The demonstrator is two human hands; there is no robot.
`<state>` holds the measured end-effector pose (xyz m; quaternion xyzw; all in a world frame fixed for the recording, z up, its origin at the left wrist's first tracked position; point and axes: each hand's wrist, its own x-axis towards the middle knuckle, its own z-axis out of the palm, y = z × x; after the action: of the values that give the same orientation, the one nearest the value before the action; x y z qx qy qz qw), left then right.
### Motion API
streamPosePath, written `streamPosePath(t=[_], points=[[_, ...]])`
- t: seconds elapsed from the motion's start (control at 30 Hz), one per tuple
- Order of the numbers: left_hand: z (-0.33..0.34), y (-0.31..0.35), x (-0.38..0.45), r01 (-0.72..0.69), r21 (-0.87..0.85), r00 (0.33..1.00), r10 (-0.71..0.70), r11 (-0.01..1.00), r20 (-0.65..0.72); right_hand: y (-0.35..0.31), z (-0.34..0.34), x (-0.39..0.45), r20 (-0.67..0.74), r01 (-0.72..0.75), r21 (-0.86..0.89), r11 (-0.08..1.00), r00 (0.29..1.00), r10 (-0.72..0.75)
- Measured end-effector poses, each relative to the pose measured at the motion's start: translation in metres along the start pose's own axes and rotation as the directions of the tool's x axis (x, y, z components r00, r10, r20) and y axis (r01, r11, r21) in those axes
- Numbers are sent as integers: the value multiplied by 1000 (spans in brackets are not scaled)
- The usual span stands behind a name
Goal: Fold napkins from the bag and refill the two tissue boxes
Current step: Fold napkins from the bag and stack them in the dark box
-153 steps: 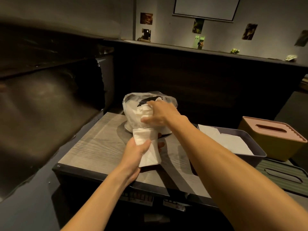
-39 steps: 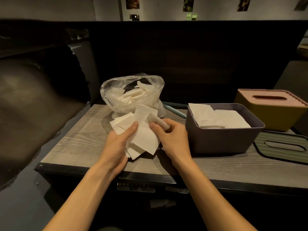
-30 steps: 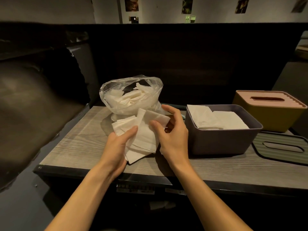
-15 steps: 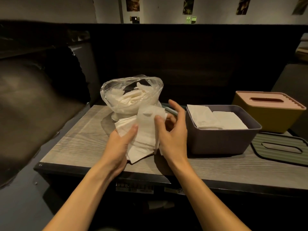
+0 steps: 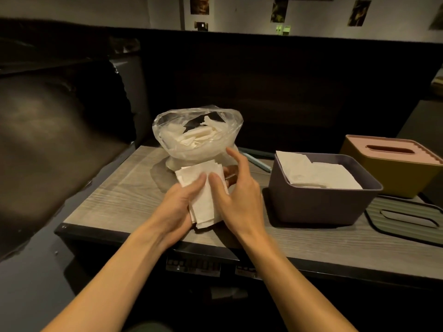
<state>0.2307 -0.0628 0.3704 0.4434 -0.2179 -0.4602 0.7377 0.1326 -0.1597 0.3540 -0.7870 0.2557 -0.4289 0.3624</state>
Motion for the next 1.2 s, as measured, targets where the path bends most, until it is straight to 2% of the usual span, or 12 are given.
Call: streamPosePath(t=[0.07,0.13,0.23,0.33,0.4,0.47,0.57,0.67,0.73,0.87,1.07,1.2], points=[[-7,-1,3,-3,-59,1000,1,998,-21,-1,-5,2,52,-127,91,988,991,122],[-8,1,2,6,-182,1000,-10,983,-21,0,-9,3,204,-294,153,944,944,261],[-3,3,-3,-17,-205,999,10,979,-35,2,-9,1,337,-307,100,946,906,258],[1,4,-7,-71,-133,997,68,989,-24,-3,-13,0,218,-233,277,932,960,175],[0,2,-6,-153,41,987,155,987,-42,-3,-20,0,72,-128,398,909,992,108],[-2,-4,-2,-227,221,957,259,948,-130,0,-24,0,-8,-47,365,930,999,53],[-2,-11,6,-229,470,903,366,853,-226,6,-22,0,110,-134,280,951,988,107],[-3,-17,11,-184,635,916,365,750,-165,9,-21,-1,280,-231,232,945,946,162],[-4,-18,11,-193,701,936,343,687,-79,10,-22,-1,314,-233,212,949,936,159],[-5,-21,14,-268,776,914,405,571,17,12,-22,0,270,-255,220,942,944,192],[-10,-23,17,-295,756,923,380,585,66,11,-16,0,307,-207,-12,978,930,200],[-10,-24,18,-293,755,919,391,587,52,12,-15,0,273,-224,-8,975,937,218]])
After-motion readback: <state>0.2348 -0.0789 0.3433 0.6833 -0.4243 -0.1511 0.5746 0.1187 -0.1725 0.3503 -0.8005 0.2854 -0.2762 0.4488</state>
